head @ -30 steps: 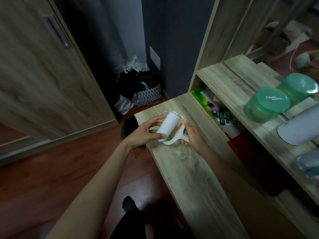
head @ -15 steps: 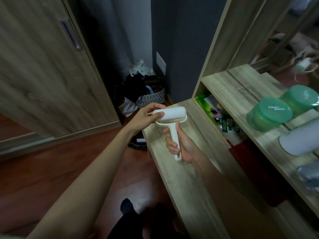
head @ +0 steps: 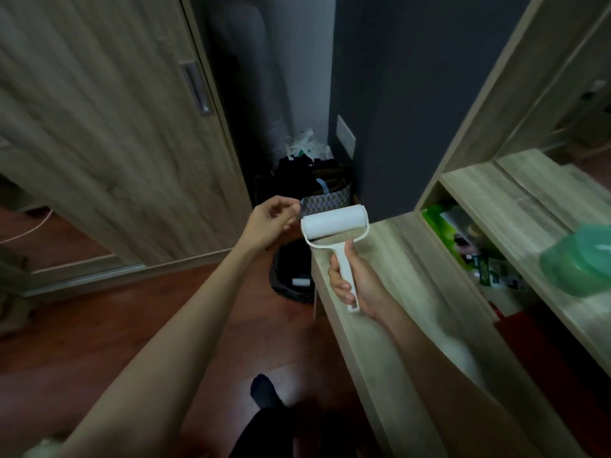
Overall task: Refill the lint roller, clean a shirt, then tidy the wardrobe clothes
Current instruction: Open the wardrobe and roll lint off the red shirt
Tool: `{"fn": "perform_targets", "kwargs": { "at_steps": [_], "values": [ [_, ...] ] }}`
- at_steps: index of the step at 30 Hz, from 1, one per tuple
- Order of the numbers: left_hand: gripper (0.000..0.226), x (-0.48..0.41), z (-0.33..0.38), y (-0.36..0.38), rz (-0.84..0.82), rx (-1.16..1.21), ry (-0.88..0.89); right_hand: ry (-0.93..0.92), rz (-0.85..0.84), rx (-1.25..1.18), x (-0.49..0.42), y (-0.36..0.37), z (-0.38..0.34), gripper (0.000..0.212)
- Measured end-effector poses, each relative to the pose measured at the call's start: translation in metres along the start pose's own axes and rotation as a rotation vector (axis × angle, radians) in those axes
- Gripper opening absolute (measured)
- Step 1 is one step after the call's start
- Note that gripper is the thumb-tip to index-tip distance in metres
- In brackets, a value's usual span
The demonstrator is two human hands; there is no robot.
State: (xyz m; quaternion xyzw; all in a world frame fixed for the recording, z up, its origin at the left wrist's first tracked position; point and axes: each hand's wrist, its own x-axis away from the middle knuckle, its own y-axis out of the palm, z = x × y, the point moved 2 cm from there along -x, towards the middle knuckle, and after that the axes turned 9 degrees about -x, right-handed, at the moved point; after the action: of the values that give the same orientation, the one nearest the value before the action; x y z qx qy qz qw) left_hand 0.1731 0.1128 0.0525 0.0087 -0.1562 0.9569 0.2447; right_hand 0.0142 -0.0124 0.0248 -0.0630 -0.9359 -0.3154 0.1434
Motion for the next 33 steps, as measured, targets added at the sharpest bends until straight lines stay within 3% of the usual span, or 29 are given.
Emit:
{"fn": "perform_targets", "kwargs": {
  "at_steps": [6, 13, 20, 27, 33],
  "values": [
    [0.013, -0.044, -0.016, -0.084, 0.178, -0.201, 0.168, -0.008, -0.005, 0.094, -0.073, 0.040, -0.012, 0.056],
    [0.018, -0.124, -0.028, -0.191, 0.353, -0.199, 0.180, -0.018, -0.037, 0.044, -0.191, 0.110, -0.028, 0.053],
    [0.037, -0.197, -0.035, -0.265, 0.562, -0.275, 0.201, -0.068, -0.041, 0.029, -0.282, 0.163, -0.047, 0.052],
    [0.070, -0.276, -0.029, -0.280, 0.723, -0.595, 0.257, -0.085, -0.001, -0.023, -0.342, 0.185, -0.069, 0.053],
    [0.101, -0.336, -0.027, -0.270, 0.706, -0.953, 0.217, -0.100, -0.004, -0.005, -0.376, 0.173, -0.086, 0.053]
  ]
}}
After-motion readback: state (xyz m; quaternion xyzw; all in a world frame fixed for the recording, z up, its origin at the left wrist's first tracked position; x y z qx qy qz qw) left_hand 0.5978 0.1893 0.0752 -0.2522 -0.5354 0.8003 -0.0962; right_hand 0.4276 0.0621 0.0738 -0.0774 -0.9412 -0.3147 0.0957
